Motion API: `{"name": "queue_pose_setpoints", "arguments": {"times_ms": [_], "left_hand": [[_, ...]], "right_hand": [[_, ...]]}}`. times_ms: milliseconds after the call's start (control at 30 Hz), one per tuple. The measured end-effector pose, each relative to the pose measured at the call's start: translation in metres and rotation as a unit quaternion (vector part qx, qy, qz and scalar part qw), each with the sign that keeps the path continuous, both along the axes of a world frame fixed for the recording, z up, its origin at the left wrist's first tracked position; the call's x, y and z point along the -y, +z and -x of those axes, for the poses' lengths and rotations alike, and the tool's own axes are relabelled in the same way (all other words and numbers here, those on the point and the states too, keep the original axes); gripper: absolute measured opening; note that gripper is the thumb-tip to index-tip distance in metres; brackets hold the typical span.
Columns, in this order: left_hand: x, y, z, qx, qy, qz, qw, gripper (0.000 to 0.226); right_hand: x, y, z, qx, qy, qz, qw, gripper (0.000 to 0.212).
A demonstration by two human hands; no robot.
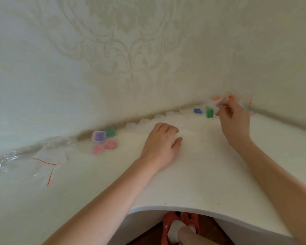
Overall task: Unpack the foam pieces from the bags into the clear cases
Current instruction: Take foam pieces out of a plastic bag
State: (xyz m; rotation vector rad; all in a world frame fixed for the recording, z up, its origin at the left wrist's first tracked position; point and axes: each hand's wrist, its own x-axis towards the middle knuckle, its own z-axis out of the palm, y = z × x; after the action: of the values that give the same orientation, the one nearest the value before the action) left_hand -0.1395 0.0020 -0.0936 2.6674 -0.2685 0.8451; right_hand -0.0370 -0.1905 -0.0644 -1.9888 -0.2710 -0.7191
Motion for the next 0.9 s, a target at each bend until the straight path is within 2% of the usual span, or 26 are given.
{"name": "queue_pose_setpoints", "arguments": {"times_ms": [67,133,200,300,333,400,467,600,733,767,833,900], "left_hand": [[0.005,0.004,0.001,0.040,-0.019,0.086,0.995,0.047],[0.010,0.008,-0.001,0.009,-0.068,0.212,0.975,0.045],[0.014,0.011,-0.002,-0.039,-0.100,0.375,0.921,0.029],[0.012,0.015,-0.004,-0.063,-0.108,0.587,0.800,0.019],[0.011,0.018,-0.004,-0.062,-0.104,0.620,0.775,0.018],[0.011,0.021,-0.004,-0.058,-0.094,0.648,0.754,0.020],[0.010,0.021,-0.005,-0.053,-0.089,0.653,0.750,0.023],[0.009,0.020,-0.005,-0.068,-0.081,0.636,0.764,0.022],[0.009,0.018,-0.009,-0.099,-0.051,0.649,0.752,0.028],[0.009,0.015,-0.010,-0.083,-0.034,0.633,0.769,0.029],[0.006,0.013,-0.009,0.003,0.013,0.537,0.844,0.027],[0.005,0.017,-0.002,0.106,0.017,0.431,0.896,0.023]], "right_hand": [[-0.017,0.010,0.016,-0.048,0.129,-0.090,0.986,0.014],[-0.034,0.013,0.032,-0.114,0.237,-0.086,0.961,0.016],[-0.043,0.011,0.040,-0.151,0.293,-0.063,0.942,0.016],[-0.046,0.011,0.041,-0.220,0.330,-0.147,0.906,0.017],[-0.045,0.011,0.039,-0.258,0.345,-0.184,0.884,0.022],[-0.038,0.011,0.036,-0.322,0.373,-0.211,0.845,0.031],[-0.032,0.010,0.034,-0.354,0.383,-0.194,0.831,0.023],[-0.024,0.010,0.031,-0.353,0.338,-0.194,0.851,0.012],[-0.017,0.014,0.027,-0.335,0.290,-0.236,0.865,0.010],[-0.017,0.014,0.026,-0.332,0.279,-0.249,0.866,0.008],[-0.017,0.017,0.029,-0.315,0.254,-0.263,0.876,0.005],[-0.019,0.021,0.034,-0.264,0.223,-0.219,0.912,0.007]]}}
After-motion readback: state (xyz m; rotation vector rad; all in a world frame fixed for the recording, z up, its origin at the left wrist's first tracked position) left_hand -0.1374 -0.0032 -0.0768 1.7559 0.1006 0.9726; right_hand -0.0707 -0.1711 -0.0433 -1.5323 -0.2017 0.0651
